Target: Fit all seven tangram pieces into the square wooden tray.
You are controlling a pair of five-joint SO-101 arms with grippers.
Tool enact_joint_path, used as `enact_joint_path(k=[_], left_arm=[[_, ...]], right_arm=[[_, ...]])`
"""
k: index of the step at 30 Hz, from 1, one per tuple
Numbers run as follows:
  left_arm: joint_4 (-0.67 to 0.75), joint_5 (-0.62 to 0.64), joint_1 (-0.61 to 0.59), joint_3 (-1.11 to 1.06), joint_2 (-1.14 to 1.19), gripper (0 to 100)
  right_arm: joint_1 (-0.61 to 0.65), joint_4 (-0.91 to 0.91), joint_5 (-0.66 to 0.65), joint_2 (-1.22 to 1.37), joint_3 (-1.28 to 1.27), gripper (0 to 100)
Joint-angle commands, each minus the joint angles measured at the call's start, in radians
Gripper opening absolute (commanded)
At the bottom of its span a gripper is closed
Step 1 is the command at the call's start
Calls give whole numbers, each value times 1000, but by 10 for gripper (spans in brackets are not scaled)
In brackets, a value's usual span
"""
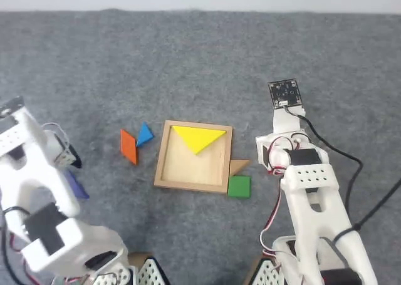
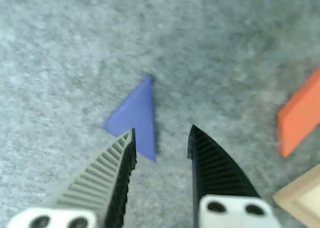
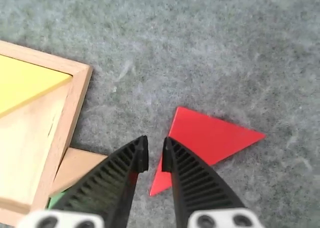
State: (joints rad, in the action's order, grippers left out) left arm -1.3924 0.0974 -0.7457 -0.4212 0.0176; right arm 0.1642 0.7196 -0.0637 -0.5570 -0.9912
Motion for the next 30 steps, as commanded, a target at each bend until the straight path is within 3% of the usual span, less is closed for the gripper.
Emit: enact_joint_path(k=[1,11,30], left_arm=[[3,12,40,-36,-58,159],[54,6,-178,-73,-55,159],[245,58,-170,-214,-54,159]], right_arm=[[1,8,-9,-45,11,61],[2,8,-9,-45,11,61],[1,8,-9,-50,11,62]])
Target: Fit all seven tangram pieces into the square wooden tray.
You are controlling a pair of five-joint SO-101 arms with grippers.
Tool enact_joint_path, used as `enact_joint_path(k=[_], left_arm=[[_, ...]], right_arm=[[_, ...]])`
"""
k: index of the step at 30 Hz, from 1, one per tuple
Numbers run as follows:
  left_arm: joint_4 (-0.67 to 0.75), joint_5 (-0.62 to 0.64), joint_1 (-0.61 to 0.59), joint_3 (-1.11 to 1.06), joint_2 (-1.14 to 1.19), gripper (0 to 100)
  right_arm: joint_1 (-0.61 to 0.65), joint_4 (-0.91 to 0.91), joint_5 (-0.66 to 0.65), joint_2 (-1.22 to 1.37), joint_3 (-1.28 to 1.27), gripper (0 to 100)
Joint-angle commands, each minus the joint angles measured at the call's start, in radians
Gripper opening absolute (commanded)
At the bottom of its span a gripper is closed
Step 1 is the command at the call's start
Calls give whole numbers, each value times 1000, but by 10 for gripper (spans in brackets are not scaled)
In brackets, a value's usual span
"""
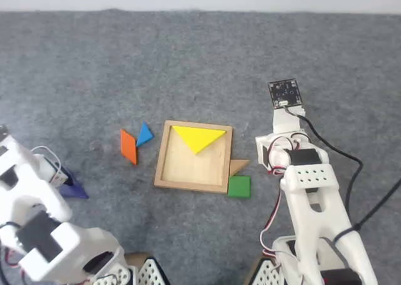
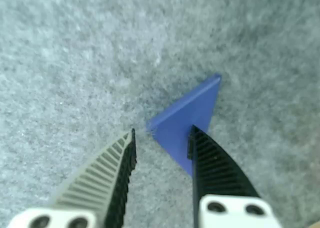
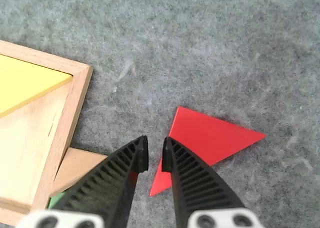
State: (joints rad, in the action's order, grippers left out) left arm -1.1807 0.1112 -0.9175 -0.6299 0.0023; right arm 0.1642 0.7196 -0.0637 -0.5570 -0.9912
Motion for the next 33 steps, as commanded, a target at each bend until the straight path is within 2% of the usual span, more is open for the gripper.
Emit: enact_joint_path(k=[1,6,10,23,33], left_arm=[[37,51,3,-7,-38,159],[31,43,5,-18,-38,178],[3,-31,5,-22,-38,233],[23,-28,6,-28,-32,236],[-58,-28,12,96,169,236]], right_arm=[[1,8,-9,-50,11,62],[1,8,-9,-50,11,62],[1,8,-9,-50,11,62],[1,8,-9,-50,11,62],[1,8,-9,-50,9,62]])
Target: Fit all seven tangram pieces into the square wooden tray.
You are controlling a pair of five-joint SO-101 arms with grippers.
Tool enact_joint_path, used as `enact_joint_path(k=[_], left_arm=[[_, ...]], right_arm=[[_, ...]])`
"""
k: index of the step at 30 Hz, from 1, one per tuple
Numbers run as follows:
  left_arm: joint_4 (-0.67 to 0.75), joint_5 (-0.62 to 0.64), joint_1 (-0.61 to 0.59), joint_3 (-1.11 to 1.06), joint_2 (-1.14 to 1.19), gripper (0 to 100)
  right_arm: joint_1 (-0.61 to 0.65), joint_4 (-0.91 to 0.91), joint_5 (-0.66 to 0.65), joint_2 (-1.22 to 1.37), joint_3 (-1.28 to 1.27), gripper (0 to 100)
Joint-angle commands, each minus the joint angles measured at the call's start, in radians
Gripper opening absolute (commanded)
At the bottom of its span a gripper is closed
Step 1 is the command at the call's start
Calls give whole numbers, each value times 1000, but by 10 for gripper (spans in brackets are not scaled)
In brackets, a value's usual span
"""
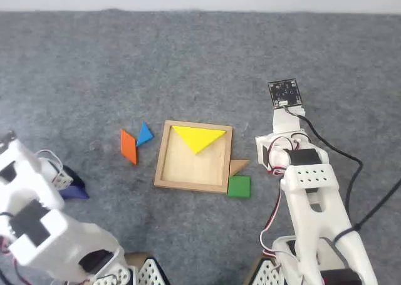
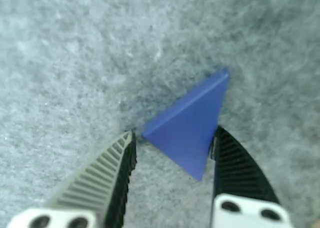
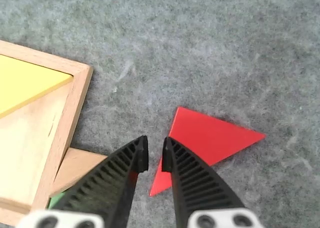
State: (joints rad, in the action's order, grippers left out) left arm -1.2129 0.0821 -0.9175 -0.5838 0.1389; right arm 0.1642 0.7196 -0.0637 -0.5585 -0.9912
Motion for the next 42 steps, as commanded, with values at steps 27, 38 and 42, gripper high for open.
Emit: enact_joint_path(k=[27,38,42], left_arm=[[-81,-54,21,88,-35,167],[-183,-279,35,229,75,269],[-176,-285,34,268,152,269]], right_arm=[[2,7,-9,-44,9,62],[2,8,-9,-44,9,62],[2,8,-9,-44,9,62]])
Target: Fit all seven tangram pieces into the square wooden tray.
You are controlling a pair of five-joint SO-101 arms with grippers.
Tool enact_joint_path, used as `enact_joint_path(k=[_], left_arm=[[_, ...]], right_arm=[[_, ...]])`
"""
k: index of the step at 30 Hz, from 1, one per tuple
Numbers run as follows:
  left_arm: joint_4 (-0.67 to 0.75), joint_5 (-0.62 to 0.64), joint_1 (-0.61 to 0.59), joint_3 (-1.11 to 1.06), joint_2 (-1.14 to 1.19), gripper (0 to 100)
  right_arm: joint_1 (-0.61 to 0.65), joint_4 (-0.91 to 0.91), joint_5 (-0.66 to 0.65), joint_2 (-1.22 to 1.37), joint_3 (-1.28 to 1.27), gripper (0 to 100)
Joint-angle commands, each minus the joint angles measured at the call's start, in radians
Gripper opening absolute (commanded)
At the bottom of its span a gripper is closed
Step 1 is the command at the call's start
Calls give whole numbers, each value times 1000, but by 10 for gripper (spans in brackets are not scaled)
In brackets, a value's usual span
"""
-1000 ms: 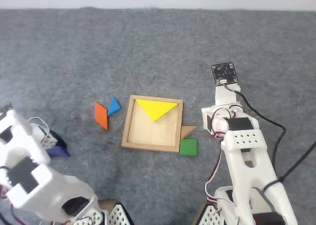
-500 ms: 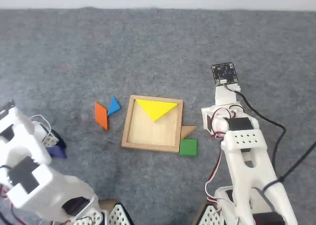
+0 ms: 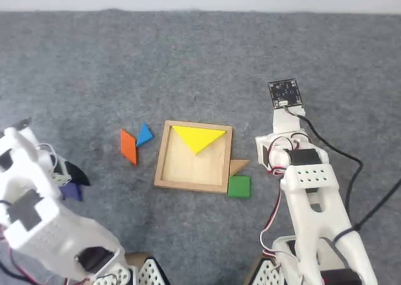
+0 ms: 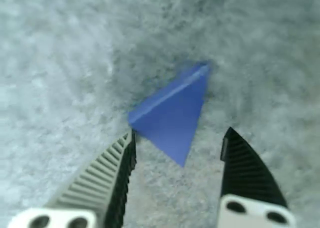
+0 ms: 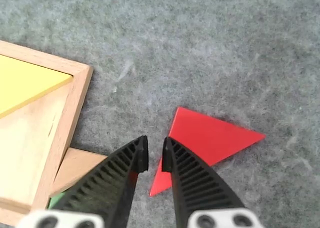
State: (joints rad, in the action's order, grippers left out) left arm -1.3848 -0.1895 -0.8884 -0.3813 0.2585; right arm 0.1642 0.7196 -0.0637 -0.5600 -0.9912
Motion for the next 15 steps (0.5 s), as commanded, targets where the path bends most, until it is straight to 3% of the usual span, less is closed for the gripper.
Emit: enact_joint_path(k=[1,15], left_arm=[[-5,-17,3,73,46,269],[-11,-23,5,180,54,269]], right_arm=[[2,8,-9,-42,9,62],[2,7,-9,-42,9,62]])
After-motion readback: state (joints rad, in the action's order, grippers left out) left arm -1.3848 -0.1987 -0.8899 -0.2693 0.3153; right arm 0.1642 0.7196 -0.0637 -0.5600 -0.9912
